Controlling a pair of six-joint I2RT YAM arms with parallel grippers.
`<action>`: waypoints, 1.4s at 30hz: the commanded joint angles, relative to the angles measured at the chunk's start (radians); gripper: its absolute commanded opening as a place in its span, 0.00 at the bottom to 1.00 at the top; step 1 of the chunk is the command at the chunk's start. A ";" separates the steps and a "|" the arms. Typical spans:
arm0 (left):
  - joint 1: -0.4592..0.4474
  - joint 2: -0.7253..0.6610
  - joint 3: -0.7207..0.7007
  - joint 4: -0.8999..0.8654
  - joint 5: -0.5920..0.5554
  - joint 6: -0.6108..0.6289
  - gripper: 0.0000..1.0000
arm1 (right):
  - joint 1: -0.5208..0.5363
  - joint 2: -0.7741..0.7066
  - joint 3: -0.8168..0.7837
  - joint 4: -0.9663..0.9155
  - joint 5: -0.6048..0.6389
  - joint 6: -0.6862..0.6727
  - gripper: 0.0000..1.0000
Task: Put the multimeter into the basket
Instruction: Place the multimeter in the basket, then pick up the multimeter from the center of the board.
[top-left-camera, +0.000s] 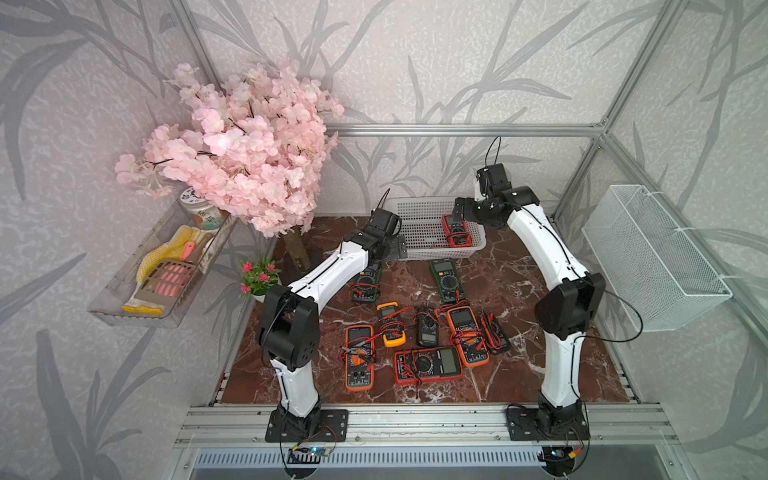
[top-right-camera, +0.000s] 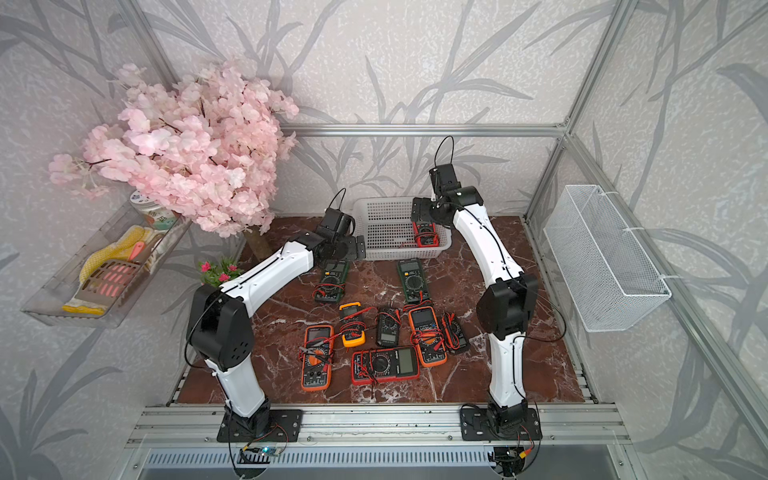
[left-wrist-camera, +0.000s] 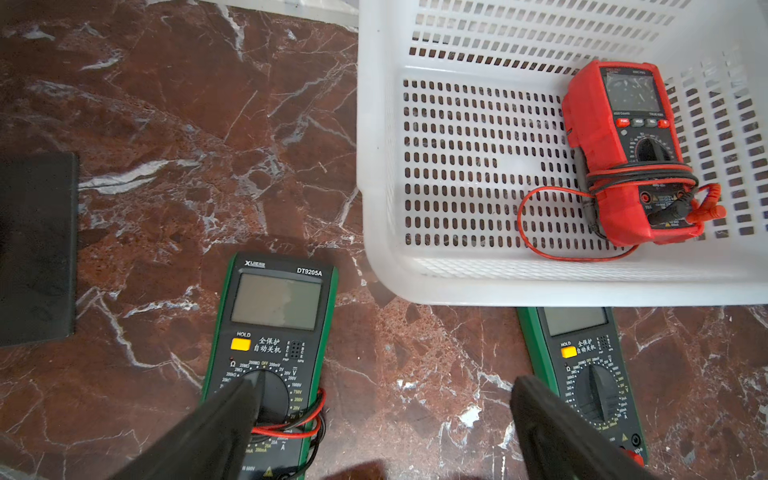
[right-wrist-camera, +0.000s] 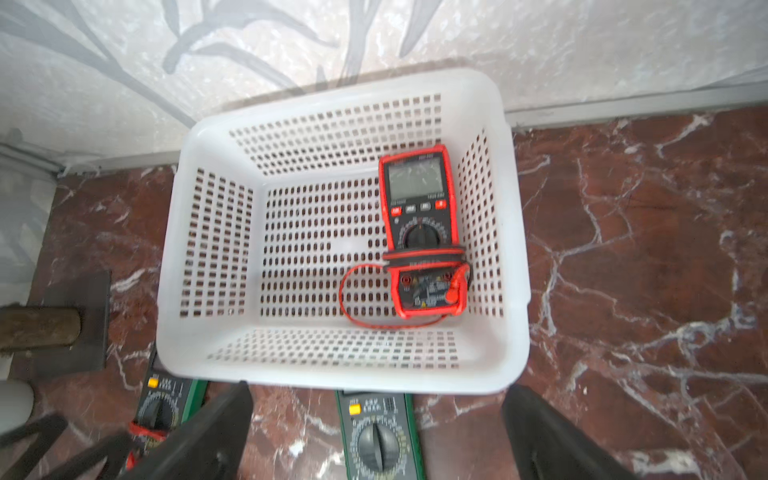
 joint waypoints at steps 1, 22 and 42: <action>0.004 -0.055 -0.026 -0.008 -0.011 -0.039 1.00 | 0.031 -0.110 -0.200 0.090 -0.027 0.012 0.99; 0.004 -0.209 -0.301 0.097 0.049 -0.185 1.00 | 0.116 -0.231 -0.769 0.283 -0.063 -0.068 0.99; 0.004 -0.208 -0.343 0.118 0.078 -0.198 1.00 | 0.155 -0.015 -0.680 0.249 -0.012 -0.085 0.99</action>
